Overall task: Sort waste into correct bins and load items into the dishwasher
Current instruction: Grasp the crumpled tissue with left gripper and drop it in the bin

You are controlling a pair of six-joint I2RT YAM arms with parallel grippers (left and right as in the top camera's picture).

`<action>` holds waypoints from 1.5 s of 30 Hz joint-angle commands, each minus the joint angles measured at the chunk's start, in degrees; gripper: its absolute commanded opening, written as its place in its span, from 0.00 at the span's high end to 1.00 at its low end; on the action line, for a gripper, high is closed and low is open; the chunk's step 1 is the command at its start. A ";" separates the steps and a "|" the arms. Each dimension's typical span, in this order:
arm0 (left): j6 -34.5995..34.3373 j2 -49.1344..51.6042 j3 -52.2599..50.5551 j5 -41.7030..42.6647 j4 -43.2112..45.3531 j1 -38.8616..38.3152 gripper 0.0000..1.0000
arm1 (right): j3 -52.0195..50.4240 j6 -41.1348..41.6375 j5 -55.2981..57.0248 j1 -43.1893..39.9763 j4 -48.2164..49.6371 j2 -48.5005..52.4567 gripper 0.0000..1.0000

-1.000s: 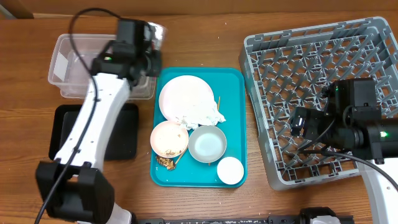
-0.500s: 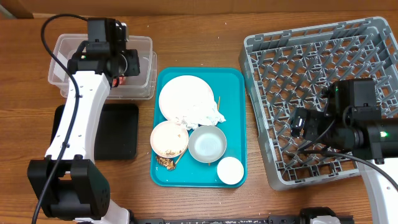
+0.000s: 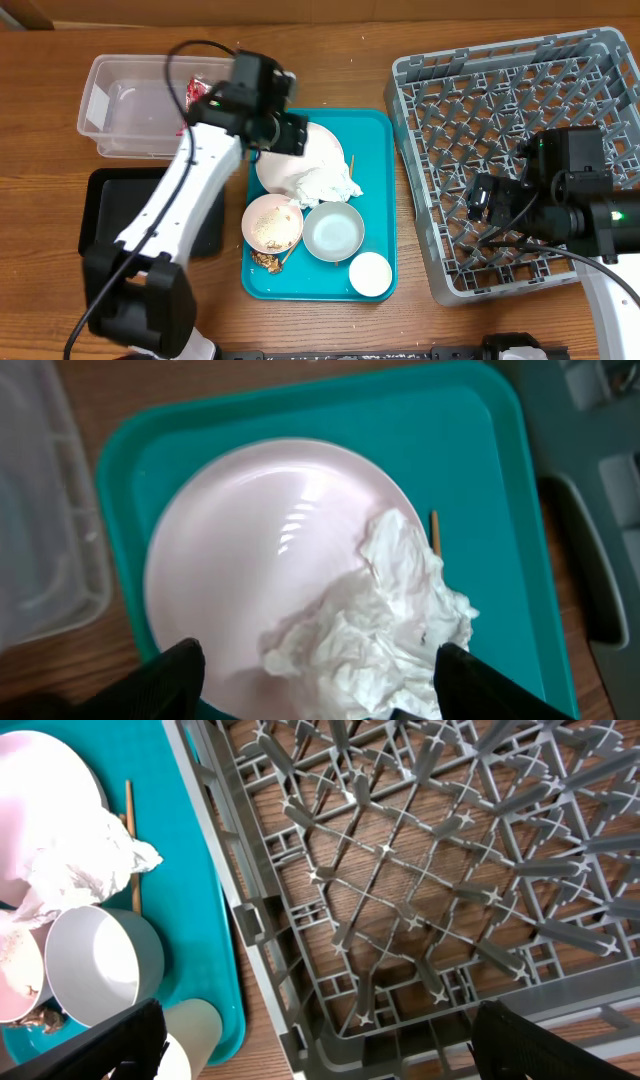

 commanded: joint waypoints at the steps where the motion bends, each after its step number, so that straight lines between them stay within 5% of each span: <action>1: -0.35 4.50 -2.21 -0.70 0.83 -2.84 0.25 | 0.57 -0.15 0.33 0.11 0.26 -0.17 0.00; 12: -0.31 17.70 -2.21 -0.74 1.88 -8.79 0.31 | 0.57 -0.15 0.31 0.11 0.07 -0.17 0.00; 14: -0.11 18.91 -2.21 -0.76 1.75 -8.81 0.59 | 0.57 -0.15 0.31 0.11 0.00 -0.17 0.00; 15: -0.13 18.82 -2.08 -0.81 1.75 -8.50 0.87 | 0.57 -0.15 0.31 0.11 0.00 -0.17 0.00; 16: -0.15 18.49 -1.68 -0.79 1.46 -8.22 0.96 | 0.57 -0.15 0.31 0.11 0.00 -0.17 0.00; 29: -0.15 9.29 16.28 -7.91 -10.60 4.28 0.96 | 0.57 -0.15 0.33 0.11 0.02 -0.17 0.00; 41: -0.15 6.51 18.16 -11.21 -5.25 19.08 0.90 | 0.57 -0.15 0.31 0.11 0.07 -0.17 0.00; 45: -0.15 7.61 18.16 -11.08 -3.32 20.92 0.59 | 0.57 -0.15 0.31 0.11 0.02 -0.17 0.00</action>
